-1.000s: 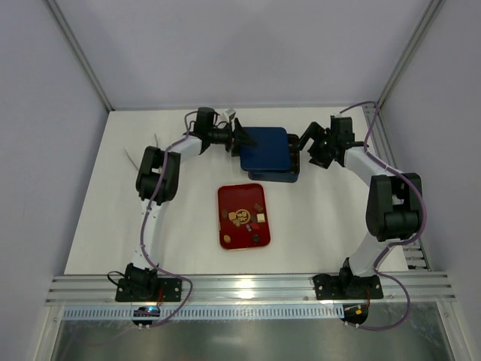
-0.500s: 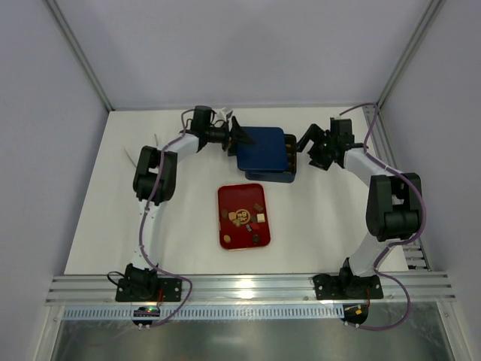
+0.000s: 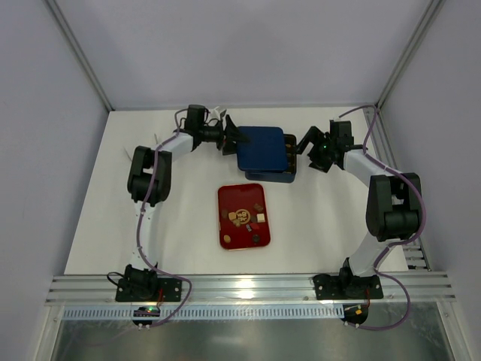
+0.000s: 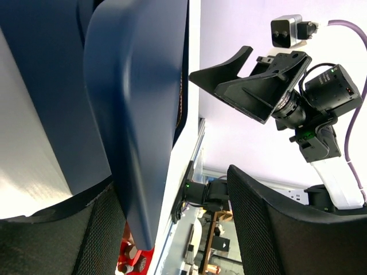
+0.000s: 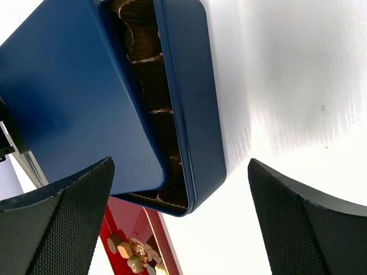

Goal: Pack the chocolate

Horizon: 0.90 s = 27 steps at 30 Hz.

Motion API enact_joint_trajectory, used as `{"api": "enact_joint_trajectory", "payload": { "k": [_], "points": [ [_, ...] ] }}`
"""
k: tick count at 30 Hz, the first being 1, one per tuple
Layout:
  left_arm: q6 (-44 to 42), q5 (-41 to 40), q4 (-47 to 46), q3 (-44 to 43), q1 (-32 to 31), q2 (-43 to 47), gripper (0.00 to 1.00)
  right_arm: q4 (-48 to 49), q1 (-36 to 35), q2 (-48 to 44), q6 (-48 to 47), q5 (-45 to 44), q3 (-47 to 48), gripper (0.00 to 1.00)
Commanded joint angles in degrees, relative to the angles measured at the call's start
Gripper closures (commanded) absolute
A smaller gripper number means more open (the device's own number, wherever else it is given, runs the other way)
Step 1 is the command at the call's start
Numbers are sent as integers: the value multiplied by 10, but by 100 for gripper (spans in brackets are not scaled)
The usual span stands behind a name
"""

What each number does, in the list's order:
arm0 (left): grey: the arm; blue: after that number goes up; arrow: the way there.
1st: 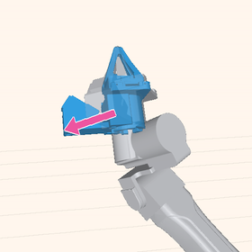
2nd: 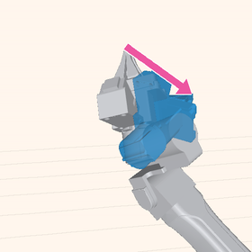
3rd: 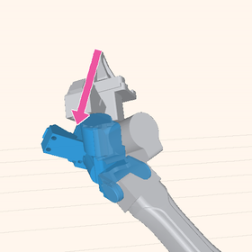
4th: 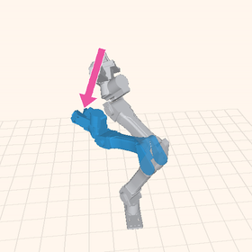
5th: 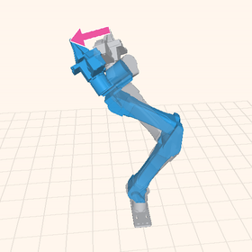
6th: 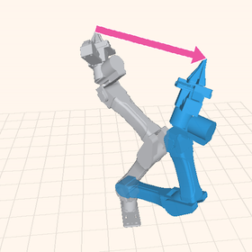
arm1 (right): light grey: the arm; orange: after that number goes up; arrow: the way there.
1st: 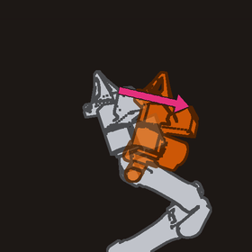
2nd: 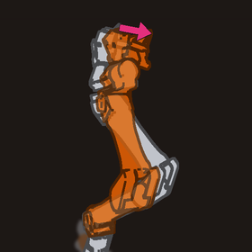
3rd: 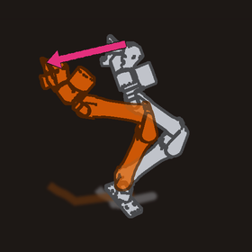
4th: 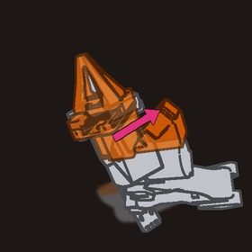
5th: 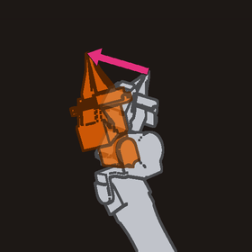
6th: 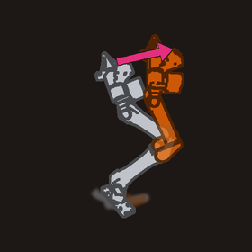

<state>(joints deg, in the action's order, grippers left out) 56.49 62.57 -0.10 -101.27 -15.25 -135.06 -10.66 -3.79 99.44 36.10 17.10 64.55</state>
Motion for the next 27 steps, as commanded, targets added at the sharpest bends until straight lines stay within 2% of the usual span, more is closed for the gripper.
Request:
{"api": "enact_joint_trajectory", "payload": {
  "k": [1, 13, 20, 27],
  "points": [
    [-9, 4, 14, 7, 7, 39, 34, 23, -3, -19, -5, 2, -2, 2],
    [-31, -16, 50, -10, 10, 21, 38, 18, -10, -1, -18, 9, 24, 8],
    [-103, -51, 170, -60, 8, 12, 42, 12, -21, 11, -23, 4, 44, 12],
    [-136, -80, 229, -89, 6, 3, 48, -3, -30, 26, -35, -8, 65, 15]
  ]
}}
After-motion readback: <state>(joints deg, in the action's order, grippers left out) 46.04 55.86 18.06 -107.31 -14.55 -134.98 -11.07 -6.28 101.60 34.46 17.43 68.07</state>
